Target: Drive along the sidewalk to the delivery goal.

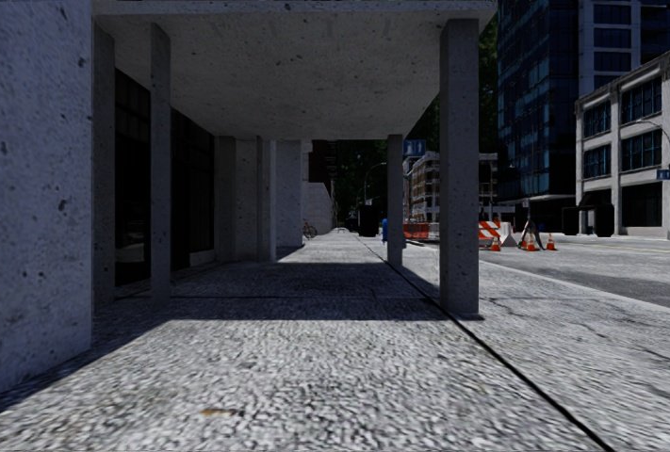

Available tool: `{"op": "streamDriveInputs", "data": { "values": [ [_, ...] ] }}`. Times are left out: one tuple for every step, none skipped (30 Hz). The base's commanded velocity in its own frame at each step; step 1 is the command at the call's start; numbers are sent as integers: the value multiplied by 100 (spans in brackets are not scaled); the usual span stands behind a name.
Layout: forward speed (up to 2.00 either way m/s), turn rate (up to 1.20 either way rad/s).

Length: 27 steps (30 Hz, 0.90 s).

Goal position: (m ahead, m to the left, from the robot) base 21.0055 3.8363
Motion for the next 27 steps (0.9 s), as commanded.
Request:
{"op": "streamDriveInputs", "data": {
  "values": [
    [200, 0],
    [200, 0],
    [200, 0],
    [200, 0],
    [200, 0],
    [200, 0],
    [200, 0],
    [200, 0],
    [200, 0],
    [200, 0],
    [200, 0],
    [200, 0],
    [200, 0],
    [200, 0],
    [200, 0],
    [200, 0],
    [200, 0],
    [200, 0],
    [200, 0],
    [200, 0],
    [200, 0],
    [200, 0],
    [200, 0],
    [200, 0],
    [200, 0],
    [200, 0],
    [200, 0]
  ]
}}
